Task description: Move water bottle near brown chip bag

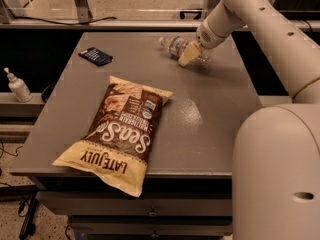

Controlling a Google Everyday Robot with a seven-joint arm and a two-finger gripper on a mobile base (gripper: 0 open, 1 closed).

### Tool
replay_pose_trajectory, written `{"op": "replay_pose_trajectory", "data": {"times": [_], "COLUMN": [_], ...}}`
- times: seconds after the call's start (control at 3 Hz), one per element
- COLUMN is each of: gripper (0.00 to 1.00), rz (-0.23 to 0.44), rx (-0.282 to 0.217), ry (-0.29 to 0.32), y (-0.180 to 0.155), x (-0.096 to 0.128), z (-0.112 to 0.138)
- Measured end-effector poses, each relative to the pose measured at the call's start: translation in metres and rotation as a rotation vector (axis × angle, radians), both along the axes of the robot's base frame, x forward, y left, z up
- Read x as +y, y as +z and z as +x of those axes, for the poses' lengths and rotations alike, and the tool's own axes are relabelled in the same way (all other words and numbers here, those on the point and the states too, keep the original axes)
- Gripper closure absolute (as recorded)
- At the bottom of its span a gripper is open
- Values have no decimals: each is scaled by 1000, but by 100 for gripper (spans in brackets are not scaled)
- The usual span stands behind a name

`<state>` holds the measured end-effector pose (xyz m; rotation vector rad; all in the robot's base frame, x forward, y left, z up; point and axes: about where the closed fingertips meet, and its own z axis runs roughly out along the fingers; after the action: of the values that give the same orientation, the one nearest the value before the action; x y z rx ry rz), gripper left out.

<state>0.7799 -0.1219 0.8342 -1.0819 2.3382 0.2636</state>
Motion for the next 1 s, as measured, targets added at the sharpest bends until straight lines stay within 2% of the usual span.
{"op": "replay_pose_trajectory", "data": {"times": [0.33,0.67,1.0], "gripper": [64,96,100], "rz": [-19,-51,-78], "rx": [13,1,1], "ry": [21,84,147], "y": [-1,21,38], "x": [-3,-14,-26], "z": [-6,-26,-53]}}
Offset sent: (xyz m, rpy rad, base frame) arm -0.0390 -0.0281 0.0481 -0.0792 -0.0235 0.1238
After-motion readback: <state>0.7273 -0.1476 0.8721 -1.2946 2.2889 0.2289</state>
